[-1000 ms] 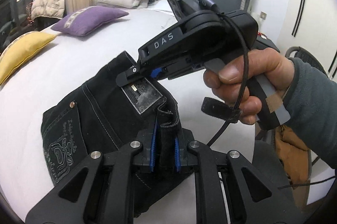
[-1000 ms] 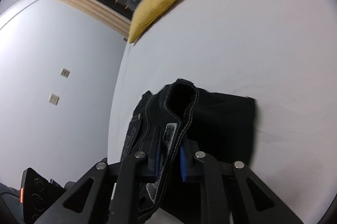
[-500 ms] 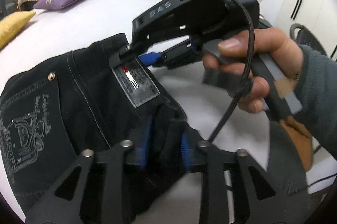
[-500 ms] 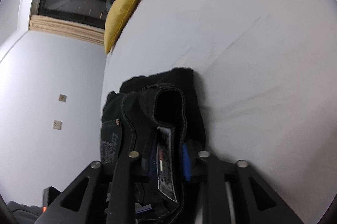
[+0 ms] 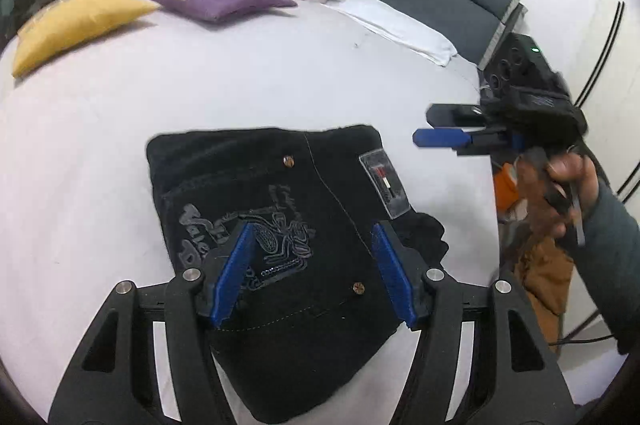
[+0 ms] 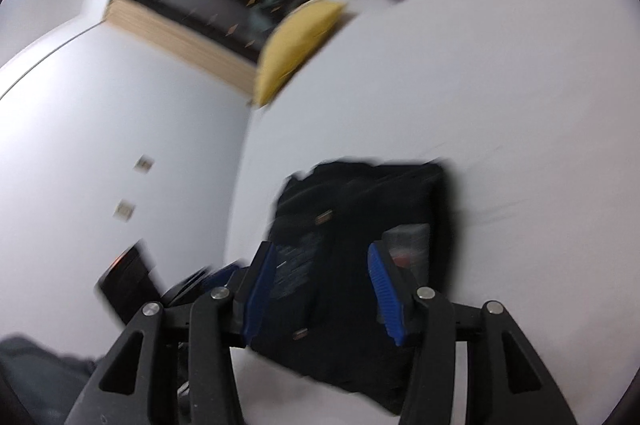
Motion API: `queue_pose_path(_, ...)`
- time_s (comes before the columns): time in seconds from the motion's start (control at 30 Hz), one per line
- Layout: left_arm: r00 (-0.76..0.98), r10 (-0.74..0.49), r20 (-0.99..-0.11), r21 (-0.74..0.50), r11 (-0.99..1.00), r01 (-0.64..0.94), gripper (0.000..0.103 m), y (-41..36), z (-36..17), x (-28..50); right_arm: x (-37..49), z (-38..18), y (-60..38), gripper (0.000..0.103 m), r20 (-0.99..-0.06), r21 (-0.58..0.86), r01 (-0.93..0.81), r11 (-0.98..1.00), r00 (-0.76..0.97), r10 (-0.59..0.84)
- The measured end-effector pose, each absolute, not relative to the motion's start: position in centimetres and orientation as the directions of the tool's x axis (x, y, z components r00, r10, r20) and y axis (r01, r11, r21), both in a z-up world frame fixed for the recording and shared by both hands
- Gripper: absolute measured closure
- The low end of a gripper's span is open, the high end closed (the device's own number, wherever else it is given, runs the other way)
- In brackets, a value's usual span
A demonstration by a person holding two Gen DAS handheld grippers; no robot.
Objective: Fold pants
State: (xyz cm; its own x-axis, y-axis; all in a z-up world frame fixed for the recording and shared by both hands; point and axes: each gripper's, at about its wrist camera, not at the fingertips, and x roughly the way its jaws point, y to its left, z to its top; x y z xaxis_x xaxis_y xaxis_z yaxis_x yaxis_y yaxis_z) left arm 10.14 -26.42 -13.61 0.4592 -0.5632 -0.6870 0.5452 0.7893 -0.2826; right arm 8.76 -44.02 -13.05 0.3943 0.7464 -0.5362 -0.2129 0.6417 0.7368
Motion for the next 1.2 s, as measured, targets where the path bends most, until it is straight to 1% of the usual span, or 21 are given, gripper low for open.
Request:
queue_pose_path(0.07,0.419,-0.565,-0.71,-0.294,0.78,0.553,0.043,-27.0,-15.5,10.8,8.2,-14.5,-42.0,0.051,-0.542,0.743,-0.229,0.629,0.344,0.766)
queue_pose_path(0.17,0.399,-0.514,-0.759,-0.241,0.792,0.562,0.043,-27.5,-18.6,10.2,7.8,-19.1,-40.5,0.052,-0.623,0.724,-0.16,0.671,0.268,0.735)
queue_pose_path(0.23,0.399,-0.503,-0.767,-0.215,0.787,0.578,0.044,-27.3,-19.6,9.6,7.2,-21.7,-41.3,0.08,-0.647,0.714,-0.11,0.691,0.273,0.712)
queue_pose_path(0.27,0.394,-0.513,-0.762,-0.227,0.782,0.581,0.044,-26.9,-19.6,9.3,6.7,-22.3,-42.5,0.099,-0.629,0.732,-0.082,0.676,0.301,0.717)
queue_pose_path(0.3,0.392,-0.518,-0.76,-0.232,0.78,0.582,0.043,-26.6,-19.6,9.2,6.3,-22.8,-43.8,0.103,-0.617,0.749,-0.039,0.662,0.321,0.718)
queue_pose_path(0.43,0.401,-0.498,-0.769,-0.179,0.77,0.612,0.043,-25.9,-18.7,7.2,4.7,-21.6,-46.5,0.101,-0.642,0.719,-0.009,0.695,0.372,0.67)
queue_pose_path(0.47,0.416,-0.494,-0.764,-0.168,0.774,0.61,0.043,-26.0,-17.6,6.8,4.6,-20.6,-46.8,0.074,-0.678,0.679,0.003,0.734,0.386,0.625)
queue_pose_path(0.5,0.444,-0.507,-0.739,-0.169,0.777,0.606,0.043,-25.5,-16.3,6.9,4.7,-19.4,-47.1,0.064,-0.68,0.667,-0.005,0.745,0.405,0.611)
queue_pose_path(0.57,0.505,-0.535,-0.678,-0.18,0.786,0.592,0.043,-24.6,-13.6,7.8,5.5,-17.1,-46.8,0.064,-0.605,0.711,-0.076,0.699,0.439,0.664)
queue_pose_path(0.67,0.528,-0.537,-0.658,-0.174,0.79,0.588,0.043,-25.0,-12.9,10.3,9.1,-14.4,-43.7,0.055,-0.553,0.715,-0.193,0.672,0.433,0.712)
queue_pose_path(0.77,0.503,-0.517,-0.693,-0.198,0.807,0.556,0.043,-26.0,-14.6,14.4,13.4,-15.2,-40.0,0.054,-0.571,0.704,-0.235,0.67,0.373,0.731)
queue_pose_path(0.83,0.445,-0.489,-0.75,-0.249,0.833,0.495,0.043,-26.3,-17.2,17.6,16.4,-18.6,-39.1,0.054,-0.648,0.679,-0.149,0.719,0.34,0.682)
queue_pose_path(0.87,0.422,-0.481,-0.769,-0.264,0.839,0.475,0.044,-26.6,-18.3,18.7,17.5,-20.6,-39.5,0.068,-0.654,0.694,-0.101,0.713,0.325,0.683)
queue_pose_path(0.9,0.398,-0.484,-0.779,-0.292,0.843,0.452,0.044,-26.4,-19.9,19.8,17.8,-21.6,-39.9,0.095,-0.643,0.708,-0.076,0.702,0.339,0.686)
queue_pose_path(0.93,0.401,-0.494,-0.772,-0.299,0.838,0.457,0.044,-26.4,-20.3,19.8,17.7,-22.0,-40.7,0.103,-0.637,0.718,-0.052,0.695,0.355,0.684)
queue_pose_path(1.0,0.421,-0.471,-0.775,-0.256,0.844,0.472,0.044,-26.8,-19.9,19.3,16.8,-22.0,-42.2,0.103,-0.603,0.749,-0.022,0.662,0.392,0.695)
queue_pose_path(1.03,0.44,-0.448,-0.778,-0.221,0.851,0.477,0.043,-27.1,-19.2,18.7,15.8,-21.2,-42.5,0.1,-0.616,0.729,-0.028,0.684,0.41,0.673)
queue_pose_path(1.07,0.456,-0.444,-0.772,-0.215,0.856,0.47,0.043,-26.9,-18.4,18.1,14.8,-20.4,-42.8,0.082,-0.623,0.715,-0.037,0.698,0.418,0.661)
queue_pose_path(1.1,0.475,-0.447,-0.758,-0.218,0.86,0.461,0.043,-26.6,-17.6,17.5,13.2,-19.1,-43.0,0.056,-0.588,0.739,-0.06,0.671,0.428,0.686)
queue_pose_path(1.17,0.52,-0.437,-0.734,-0.209,0.874,0.44,0.038,-26.0,-16.4,16.3,10.6,-17.1,-42.6,0.037,-0.522,0.767,-0.12,0.63,0.453,0.722)
queue_pose_path(1.2,0.533,-0.413,-0.739,-0.198,0.889,0.414,0.033,-25.7,-16.4,15.9,8.8,-16.4,-41.9,0.034,-0.496,0.77,-0.168,0.616,0.451,0.742)
